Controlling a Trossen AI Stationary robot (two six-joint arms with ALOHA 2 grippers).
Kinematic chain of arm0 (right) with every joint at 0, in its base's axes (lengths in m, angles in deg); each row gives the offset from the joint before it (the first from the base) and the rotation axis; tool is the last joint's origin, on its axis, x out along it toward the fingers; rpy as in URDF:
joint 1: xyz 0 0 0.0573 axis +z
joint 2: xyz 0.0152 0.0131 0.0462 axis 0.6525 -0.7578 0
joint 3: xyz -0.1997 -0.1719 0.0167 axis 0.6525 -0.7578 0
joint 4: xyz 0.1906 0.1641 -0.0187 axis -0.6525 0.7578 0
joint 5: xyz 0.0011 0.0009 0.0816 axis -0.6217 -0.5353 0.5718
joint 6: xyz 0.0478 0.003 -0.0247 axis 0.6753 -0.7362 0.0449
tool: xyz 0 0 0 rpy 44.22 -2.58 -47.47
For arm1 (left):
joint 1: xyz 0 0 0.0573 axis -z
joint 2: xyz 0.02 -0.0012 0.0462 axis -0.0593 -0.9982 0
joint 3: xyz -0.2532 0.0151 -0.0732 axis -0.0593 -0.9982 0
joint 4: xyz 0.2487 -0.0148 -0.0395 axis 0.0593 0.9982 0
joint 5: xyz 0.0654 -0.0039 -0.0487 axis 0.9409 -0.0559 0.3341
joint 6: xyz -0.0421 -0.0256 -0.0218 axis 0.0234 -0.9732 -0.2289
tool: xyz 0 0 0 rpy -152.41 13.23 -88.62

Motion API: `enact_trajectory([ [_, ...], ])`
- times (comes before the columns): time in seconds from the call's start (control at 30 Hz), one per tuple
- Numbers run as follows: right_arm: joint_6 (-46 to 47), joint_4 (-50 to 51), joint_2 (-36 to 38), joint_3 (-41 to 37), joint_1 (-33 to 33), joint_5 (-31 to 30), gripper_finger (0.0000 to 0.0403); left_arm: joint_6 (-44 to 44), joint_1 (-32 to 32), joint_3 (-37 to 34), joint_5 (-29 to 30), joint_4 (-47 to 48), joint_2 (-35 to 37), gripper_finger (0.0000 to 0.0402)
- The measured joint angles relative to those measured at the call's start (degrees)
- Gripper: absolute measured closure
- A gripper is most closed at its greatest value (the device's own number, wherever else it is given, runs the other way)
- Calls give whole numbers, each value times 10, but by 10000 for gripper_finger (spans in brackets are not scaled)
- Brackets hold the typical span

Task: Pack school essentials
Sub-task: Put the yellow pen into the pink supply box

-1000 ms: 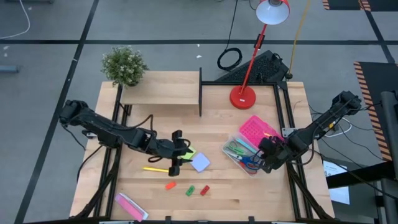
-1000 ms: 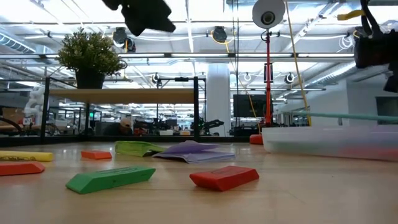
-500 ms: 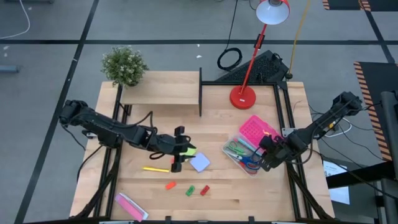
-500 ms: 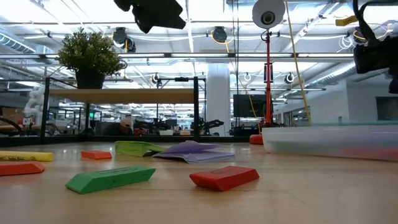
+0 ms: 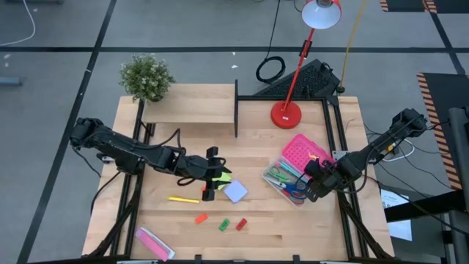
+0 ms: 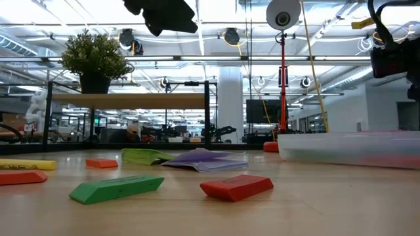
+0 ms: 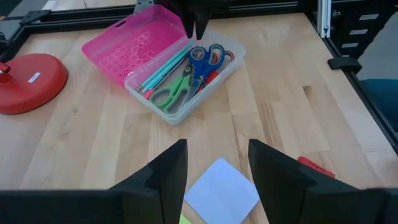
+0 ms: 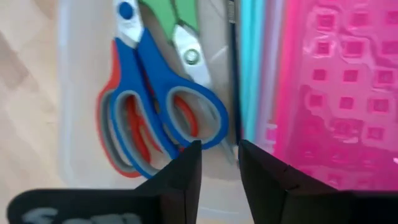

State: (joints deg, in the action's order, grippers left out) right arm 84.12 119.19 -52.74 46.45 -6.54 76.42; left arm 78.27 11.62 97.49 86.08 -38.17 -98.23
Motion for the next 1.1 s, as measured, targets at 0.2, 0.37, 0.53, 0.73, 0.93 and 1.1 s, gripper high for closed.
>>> enact_trajectory([
  [0.2,-34,-23,16,0,0,-21,305,-19,11,0,0,7,0,229],
  [0.37,-79,-46,47,0,0,-65,305,-53,38,0,3,23,-12,229],
  [0.53,-181,-113,79,0,0,-120,305,-107,87,1,21,68,-42,229],
  [0.73,-317,-274,87,-11,0,-153,305,-149,134,0,28,157,-82,229],
  [0.93,-395,-499,87,-94,0,-134,299,-214,156,-8,22,266,-87,229],
  [1.1,-401,-557,87,-139,0,-132,292,-259,165,-72,1,267,-82,229],
])
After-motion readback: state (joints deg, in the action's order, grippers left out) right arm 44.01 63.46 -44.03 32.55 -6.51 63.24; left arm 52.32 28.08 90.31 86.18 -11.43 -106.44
